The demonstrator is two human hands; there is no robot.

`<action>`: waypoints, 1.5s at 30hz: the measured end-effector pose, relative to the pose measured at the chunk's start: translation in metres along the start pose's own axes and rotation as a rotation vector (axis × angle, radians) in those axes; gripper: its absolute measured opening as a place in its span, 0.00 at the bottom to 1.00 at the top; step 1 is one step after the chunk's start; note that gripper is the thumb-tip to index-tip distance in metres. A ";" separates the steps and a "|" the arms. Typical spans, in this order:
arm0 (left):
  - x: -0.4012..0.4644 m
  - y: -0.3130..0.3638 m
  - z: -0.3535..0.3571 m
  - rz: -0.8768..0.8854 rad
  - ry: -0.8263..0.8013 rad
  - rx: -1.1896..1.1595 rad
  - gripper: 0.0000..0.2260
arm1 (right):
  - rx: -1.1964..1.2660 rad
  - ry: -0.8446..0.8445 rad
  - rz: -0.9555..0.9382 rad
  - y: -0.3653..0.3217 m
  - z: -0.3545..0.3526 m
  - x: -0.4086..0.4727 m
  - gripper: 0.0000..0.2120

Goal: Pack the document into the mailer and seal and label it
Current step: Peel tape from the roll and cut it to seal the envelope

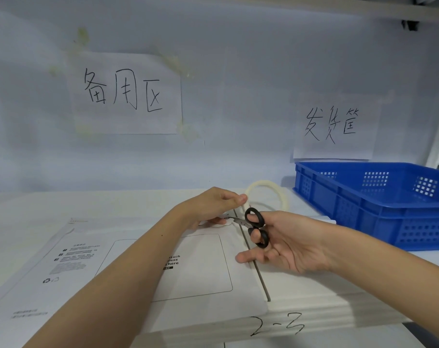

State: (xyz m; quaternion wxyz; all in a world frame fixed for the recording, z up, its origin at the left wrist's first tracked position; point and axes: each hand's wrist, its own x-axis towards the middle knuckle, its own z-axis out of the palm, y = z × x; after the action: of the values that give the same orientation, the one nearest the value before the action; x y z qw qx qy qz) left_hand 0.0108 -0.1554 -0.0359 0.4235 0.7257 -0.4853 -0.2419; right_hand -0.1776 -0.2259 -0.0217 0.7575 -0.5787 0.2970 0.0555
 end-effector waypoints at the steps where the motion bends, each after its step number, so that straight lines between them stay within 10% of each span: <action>1: 0.000 0.000 -0.001 -0.010 0.018 -0.012 0.18 | -0.009 0.005 -0.002 0.001 0.000 -0.002 0.20; 16: -0.002 0.000 -0.003 0.001 0.041 -0.026 0.13 | -0.247 0.329 -0.297 0.003 -0.032 -0.097 0.18; 24: 0.000 -0.005 -0.003 -0.015 0.021 -0.048 0.13 | -0.951 0.728 -0.371 -0.055 -0.055 0.003 0.18; 32: 0.009 -0.011 -0.007 -0.067 0.044 -0.098 0.12 | -1.005 0.853 -0.282 -0.069 -0.089 0.061 0.11; 40: 0.011 -0.013 -0.006 -0.096 0.076 -0.106 0.13 | -1.582 1.215 -0.306 -0.051 -0.086 0.066 0.05; 43: 0.012 -0.014 -0.006 -0.103 0.082 -0.119 0.13 | -1.455 1.266 -0.607 -0.055 -0.075 0.062 0.16; 45: 0.012 -0.013 -0.006 -0.113 0.088 -0.115 0.13 | -1.107 0.998 -0.769 -0.062 -0.064 0.057 0.18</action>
State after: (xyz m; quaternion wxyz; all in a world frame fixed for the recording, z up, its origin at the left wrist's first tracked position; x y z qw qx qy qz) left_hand 0.0271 -0.1621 -0.0432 0.4709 0.7363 -0.4099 -0.2608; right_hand -0.1292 -0.3191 -0.0087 0.1096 -0.8846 0.3091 -0.3316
